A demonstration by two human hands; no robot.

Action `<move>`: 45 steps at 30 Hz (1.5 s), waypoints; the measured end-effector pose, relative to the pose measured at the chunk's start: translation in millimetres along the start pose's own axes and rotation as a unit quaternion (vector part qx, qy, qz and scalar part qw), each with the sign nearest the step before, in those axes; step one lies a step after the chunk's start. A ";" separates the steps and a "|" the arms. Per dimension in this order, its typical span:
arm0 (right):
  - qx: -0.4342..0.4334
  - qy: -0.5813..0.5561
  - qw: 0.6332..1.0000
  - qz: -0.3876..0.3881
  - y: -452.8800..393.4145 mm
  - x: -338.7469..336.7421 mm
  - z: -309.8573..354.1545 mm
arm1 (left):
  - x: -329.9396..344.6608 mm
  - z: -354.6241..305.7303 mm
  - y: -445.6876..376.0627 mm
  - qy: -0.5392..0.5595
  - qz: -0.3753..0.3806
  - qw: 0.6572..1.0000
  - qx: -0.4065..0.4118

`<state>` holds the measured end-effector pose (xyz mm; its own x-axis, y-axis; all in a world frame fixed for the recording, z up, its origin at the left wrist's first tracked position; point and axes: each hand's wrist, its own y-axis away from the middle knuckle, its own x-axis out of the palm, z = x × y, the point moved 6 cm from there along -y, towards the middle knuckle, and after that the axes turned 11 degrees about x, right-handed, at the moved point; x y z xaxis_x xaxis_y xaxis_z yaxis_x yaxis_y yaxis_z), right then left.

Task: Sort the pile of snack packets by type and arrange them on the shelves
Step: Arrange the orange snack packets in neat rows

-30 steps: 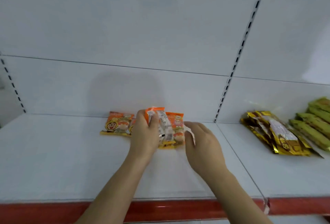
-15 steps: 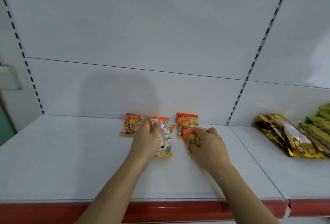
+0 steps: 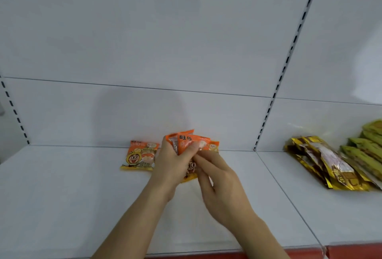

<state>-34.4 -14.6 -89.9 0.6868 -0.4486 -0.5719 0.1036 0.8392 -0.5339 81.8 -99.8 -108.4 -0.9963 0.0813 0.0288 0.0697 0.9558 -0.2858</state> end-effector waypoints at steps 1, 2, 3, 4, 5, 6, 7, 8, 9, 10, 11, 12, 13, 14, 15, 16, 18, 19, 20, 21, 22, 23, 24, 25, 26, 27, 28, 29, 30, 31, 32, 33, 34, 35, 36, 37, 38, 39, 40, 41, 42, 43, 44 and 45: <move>0.023 -0.011 1.000 -0.005 -5.5 -9.2 -4.3 | -2.9 3.6 -1.0 -0.007 -0.008 1.000 0.002; 0.059 -0.006 0.998 -0.017 -14.2 -17.9 -12.2 | -5.4 6.0 -1.8 -0.013 -0.011 1.000 -0.001; 0.108 0.023 0.994 -0.023 -25.0 -23.7 -24.5 | -7.3 7.2 -2.5 -0.020 -0.014 1.000 -0.006; 0.158 0.076 0.984 -0.008 -35.9 -24.1 -39.9 | -10.0 7.1 -2.9 -0.035 -0.021 0.999 -0.010; 0.193 0.137 0.971 0.035 -44.6 -18.3 -53.9 | -13.8 5.3 -2.7 -0.056 -0.030 0.998 -0.009; 0.204 0.188 0.956 0.094 -49.8 -7.4 -63.3 | -17.2 3.4 -2.2 -0.082 -0.034 0.996 -0.007; 0.195 0.228 0.941 0.155 -52.2 5.8 -69.8 | -20.2 1.2 -1.5 -0.103 -0.033 0.994 -0.003; 0.179 0.264 0.927 0.198 -52.1 17.1 -75.8 | -23.1 -1.0 -0.9 -0.118 -0.027 0.993 -0.002; 0.161 0.293 0.918 0.212 -51.7 24.3 -81.4 | -26.4 -1.0 -1.5 -0.123 -0.024 0.992 -0.003; 0.143 0.309 0.919 0.199 -53.7 27.3 -87.1 | -30.4 -2.3 -2.2 -0.120 -0.030 0.992 -0.003; 0.131 0.316 0.923 0.175 -57.1 26.0 -90.2 | -34.5 -2.0 -3.8 -0.115 -0.041 0.992 -0.004; 0.125 0.327 0.924 0.152 -60.0 21.4 -90.8 | -38.0 -2.0 -5.1 -0.113 -0.052 0.992 -0.004; 0.123 0.340 0.922 0.137 -61.6 15.3 -90.2 | -40.1 -1.6 -5.8 -0.113 -0.059 0.992 -0.008; 0.128 0.338 0.925 0.115 -62.3 6.7 -88.6 | -41.0 0.1 -5.6 -0.110 -0.062 0.992 -0.014; 0.127 0.311 0.940 0.067 -62.5 -5.2 -82.9 | -41.4 3.0 -5.5 -0.108 -0.065 0.992 -0.021; 0.112 0.264 0.958 -0.003 -60.1 -19.5 -72.3 | -41.1 5.3 -5.3 -0.102 -0.065 0.992 -0.028; 0.051 0.174 0.976 -0.121 -46.8 -40.3 -41.6 | -39.0 7.7 -5.0 -0.081 -0.069 0.994 -0.037; 0.021 0.149 0.979 -0.139 -38.8 -40.0 -26.2 | -36.4 7.7 -5.7 -0.062 -0.070 0.995 -0.040; -0.003 0.135 0.983 -0.128 -31.2 -32.7 -13.3 | -32.2 6.1 -5.3 -0.031 -0.067 0.996 -0.045; -0.028 0.133 0.985 -0.106 -24.6 -20.7 -3.6 | -28.8 4.2 -4.5 -0.003 -0.068 0.996 -0.053; -0.048 0.139 0.986 -0.081 -18.1 -7.2 2.4 | -25.5 1.1 -2.2 0.015 -0.067 0.996 -0.060; -0.066 0.137 0.987 -0.058 -11.8 5.2 5.4 | -23.8 -1.6 -0.6 0.014 -0.066 0.996 -0.055; -0.083 0.122 0.989 -0.035 -7.2 13.2 7.1 | -23.7 -4.6 0.8 0.003 -0.066 0.997 -0.042; -0.097 0.098 0.990 -0.012 -5.1 17.7 8.0 | -25.4 -4.8 1.9 -0.005 -0.071 0.997 -0.033; -0.105 0.071 0.992 0.007 -4.8 18.4 10.0 | -28.8 -4.6 3.5 -0.004 -0.078 0.996 -0.032; -0.103 0.039 0.994 0.019 -6.4 16.6 11.7 | -34.0 -3.5 4.8 -0.002 -0.086 0.996 -0.033; -0.080 0.009 0.997 0.018 -10.8 12.1 11.2 | -40.6 -4.1 5.6 -0.006 -0.099 0.995 -0.028; -0.036 -0.013 0.999 0.005 -18.8 6.9 7.6 | -49.3 -4.6 6.0 -0.018 -0.116 0.993 -0.024; 0.011 -0.010 1.000 -0.002 -29.3 4.3 1.1 | -58.2 -5.6 6.3 -0.025 -0.131 0.991 -0.020; 0.051 0.029 0.998 0.018 -39.9 8.5 -7.5 | -67.3 -7.1 7.1 -0.030 -0.143 0.989 -0.016; 0.076 0.087 0.991 0.073 -48.3 20.4 -16.0 | -76.8 -8.3 8.4 -0.029 -0.150 0.988 -0.012; 0.083 0.135 0.976 0.149 -52.4 37.1 -21.6 | -86.7 -7.5 10.2 -0.028 -0.157 0.987 -0.010; 0.072 0.163 0.959 0.222 -52.9 55.3 -24.3 | -96.6 -6.2 12.9 -0.026 -0.162 0.986 -0.013; 0.046 0.190 0.944 0.267 -52.1 71.7 -25.4 | -105.4 -4.1 15.1 -0.023 -0.166 0.986 -0.020; 0.021 0.228 0.931 0.284 -51.1 84.8 -27.2 | -113.1 -2.4 16.7 -0.021 -0.167 0.985 -0.025; 0.008 0.267 0.923 0.275 -52.0 93.8 -30.3 | -119.5 -0.9 17.6 -0.021 -0.166 0.985 -0.029; 0.009 0.298 0.921 0.250 -54.7 94.6 -29.9 | -124.3 0.8 17.6 -0.022 -0.160 0.986 -0.034; 0.015 0.318 0.922 0.219 -58.3 90.1 -29.3 | -127.9 1.6 17.3 -0.025 -0.153 0.987 -0.038; 0.019 0.329 0.926 0.183 -60.1 82.9 -28.6 | -131.4 1.8 16.9 -0.028 -0.148 0.988 -0.040; 0.026 0.333 0.931 0.149 -61.1 73.6 -27.3 | -135.4 1.8 16.8 -0.030 -0.145 0.988 -0.040; 0.037 0.314 0.943 0.099 -62.0 61.3 -23.7 | -139.8 2.1 16.2 -0.032 -0.141 0.989 -0.040; 0.045 0.273 0.960 0.037 -60.8 48.9 -16.7 | -144.3 2.2 15.9 -0.031 -0.138 0.989 -0.041; 0.044 0.223 0.974 -0.022 -57.9 40.2 -7.2 | -149.5 2.5 16.0 -0.031 -0.136 0.989 -0.043; 0.029 0.186 0.980 -0.061 -55.9 38.3 5.3 | -155.3 3.0 16.2 -0.030 -0.136 0.989 -0.043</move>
<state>-10.0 -77.1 -78.7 0.3578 -0.6181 -0.7000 0.2161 0.7841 -0.5819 237.4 -97.8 -120.4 -0.9797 -0.1970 0.0359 -0.2002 0.9607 -0.1924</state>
